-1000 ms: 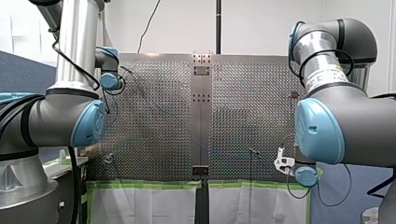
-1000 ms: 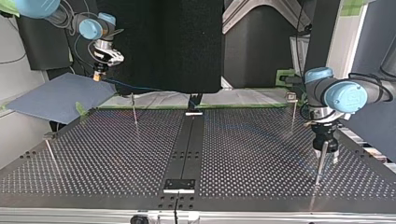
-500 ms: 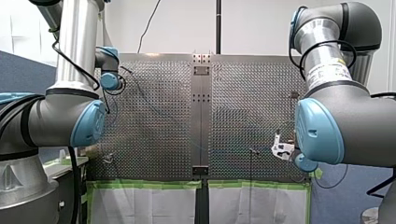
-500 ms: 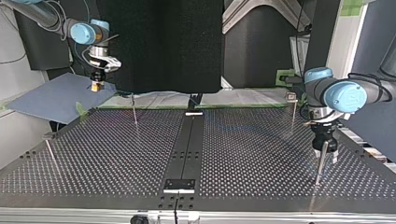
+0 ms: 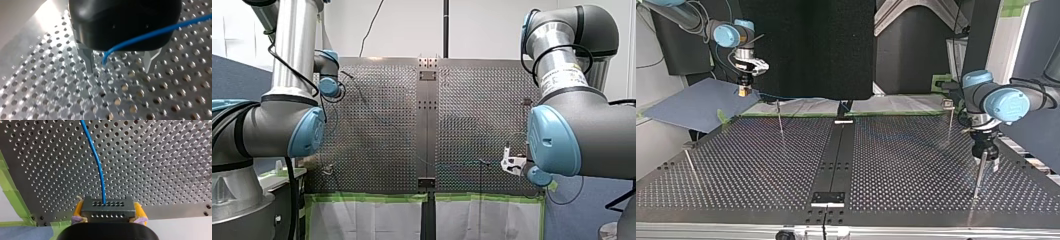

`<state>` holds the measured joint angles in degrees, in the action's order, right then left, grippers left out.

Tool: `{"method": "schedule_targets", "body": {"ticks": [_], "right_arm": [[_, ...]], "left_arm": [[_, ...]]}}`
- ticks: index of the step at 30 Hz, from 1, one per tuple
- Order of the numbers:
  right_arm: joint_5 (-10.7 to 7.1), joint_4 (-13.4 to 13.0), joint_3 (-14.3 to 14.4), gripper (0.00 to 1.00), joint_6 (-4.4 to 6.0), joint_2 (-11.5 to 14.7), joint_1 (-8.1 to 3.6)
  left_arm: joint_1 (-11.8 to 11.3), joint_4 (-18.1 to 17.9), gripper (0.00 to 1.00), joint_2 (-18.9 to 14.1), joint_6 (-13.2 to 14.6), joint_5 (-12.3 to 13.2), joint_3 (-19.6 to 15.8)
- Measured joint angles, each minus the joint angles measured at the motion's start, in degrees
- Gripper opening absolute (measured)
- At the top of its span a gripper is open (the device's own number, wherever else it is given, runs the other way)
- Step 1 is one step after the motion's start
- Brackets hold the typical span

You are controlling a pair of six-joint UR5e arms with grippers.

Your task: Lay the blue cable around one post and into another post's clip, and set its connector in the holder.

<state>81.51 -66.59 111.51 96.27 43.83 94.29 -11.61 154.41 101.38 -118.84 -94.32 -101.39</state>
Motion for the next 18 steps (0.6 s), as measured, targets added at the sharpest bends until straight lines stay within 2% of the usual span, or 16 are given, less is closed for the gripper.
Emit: {"method": "schedule_targets", "body": {"ticks": [5,11,18], "right_arm": [[0.05,0.00,0.01,0.00,0.12,-0.15,0.05],[0.06,-0.01,0.01,0.00,0.28,-0.13,0.20],[0.10,0.07,0.00,0.00,0.41,-0.12,0.31]], "left_arm": [[-0.39,2.46,1.00,-0.77,2.07,-0.64,0.04],[-0.97,5.56,1.00,-2.64,2.94,-0.60,0.02],[-0.95,8.85,1.00,-3.20,4.12,1.05,-0.01]]}}
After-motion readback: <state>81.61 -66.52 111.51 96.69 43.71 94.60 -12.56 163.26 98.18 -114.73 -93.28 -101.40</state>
